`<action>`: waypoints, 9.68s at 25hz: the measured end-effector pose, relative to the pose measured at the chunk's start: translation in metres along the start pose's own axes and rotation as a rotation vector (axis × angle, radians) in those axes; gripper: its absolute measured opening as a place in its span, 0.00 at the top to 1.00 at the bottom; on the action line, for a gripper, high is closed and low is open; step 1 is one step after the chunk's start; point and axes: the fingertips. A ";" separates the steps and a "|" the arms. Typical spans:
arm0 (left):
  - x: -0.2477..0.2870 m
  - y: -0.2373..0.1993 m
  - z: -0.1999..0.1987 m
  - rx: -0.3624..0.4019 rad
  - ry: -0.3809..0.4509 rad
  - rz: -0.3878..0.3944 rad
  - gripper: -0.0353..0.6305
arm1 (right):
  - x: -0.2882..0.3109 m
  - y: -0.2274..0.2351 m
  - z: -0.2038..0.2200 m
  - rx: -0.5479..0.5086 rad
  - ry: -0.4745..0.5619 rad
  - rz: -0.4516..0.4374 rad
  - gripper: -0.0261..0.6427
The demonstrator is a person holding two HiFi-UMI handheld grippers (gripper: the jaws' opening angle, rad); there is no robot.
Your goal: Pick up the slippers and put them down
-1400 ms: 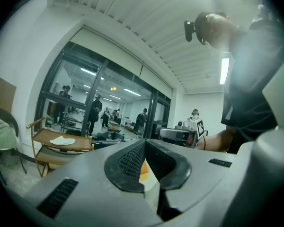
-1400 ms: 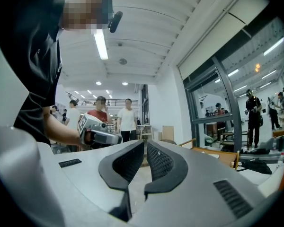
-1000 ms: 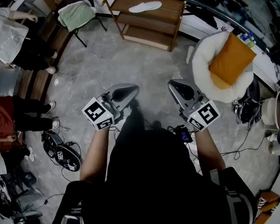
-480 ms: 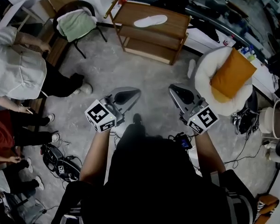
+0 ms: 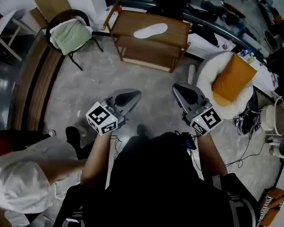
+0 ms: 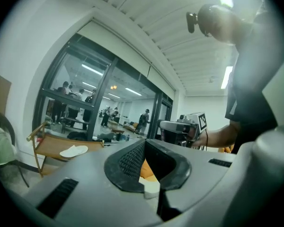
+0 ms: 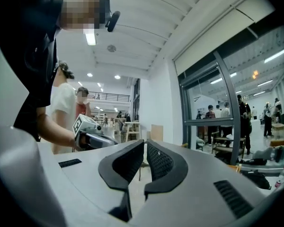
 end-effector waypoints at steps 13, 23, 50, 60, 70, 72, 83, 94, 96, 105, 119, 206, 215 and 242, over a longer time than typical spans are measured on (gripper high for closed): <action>0.024 -0.079 -0.001 -0.043 -0.009 -0.038 0.93 | 0.049 0.059 0.024 0.043 -0.011 -0.003 0.91; 0.080 -0.180 -0.011 -0.071 -0.015 -0.116 0.93 | 0.133 0.159 0.028 0.029 0.012 -0.094 0.91; 0.131 -0.382 0.004 -0.295 -0.002 -0.312 0.93 | 0.289 0.312 0.059 0.062 -0.096 -0.249 0.91; 0.115 -0.490 0.070 -0.464 -0.077 -0.272 0.93 | 0.390 0.330 0.092 0.080 -0.236 -0.211 0.91; 0.129 -0.548 0.145 -0.670 -0.099 -0.252 0.93 | 0.446 0.353 0.152 0.128 -0.328 -0.176 0.91; 0.129 -0.559 0.161 -0.712 -0.101 -0.262 0.93 | 0.455 0.356 0.172 0.112 -0.356 -0.193 0.91; 0.141 -0.571 0.232 -0.945 -0.028 -0.291 0.72 | 0.461 0.354 0.279 0.204 -0.485 -0.276 0.91; 0.172 -0.588 0.233 -1.098 0.208 -0.218 0.65 | 0.453 0.344 0.316 0.253 -0.502 -0.317 0.91; 0.172 -0.590 0.232 -1.089 0.204 -0.237 0.79 | 0.451 0.345 0.314 0.244 -0.489 -0.324 0.91; 0.166 -0.588 0.211 -1.083 0.230 -0.246 0.87 | 0.446 0.352 0.284 0.198 -0.470 -0.318 0.91; 0.136 -0.566 0.022 -0.743 0.320 -0.269 0.88 | 0.459 0.356 0.107 0.017 -0.198 -0.328 0.91; 0.038 -0.669 0.223 -0.808 0.306 -0.990 0.80 | 0.540 0.340 0.228 0.186 -0.328 -0.337 0.91; 0.014 -0.657 0.197 -0.677 0.217 -1.082 0.72 | 0.537 0.333 0.194 0.149 -0.281 -0.360 0.91; 0.109 -0.512 -0.171 0.027 0.177 -0.510 0.93 | 0.465 0.309 -0.030 -0.031 0.047 -0.509 0.92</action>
Point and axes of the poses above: the fingertips, and each gripper's own axes: x forward along the fingers, y to its right, z out of its underside, and after that the axes turned 8 degrees about z, right-handed
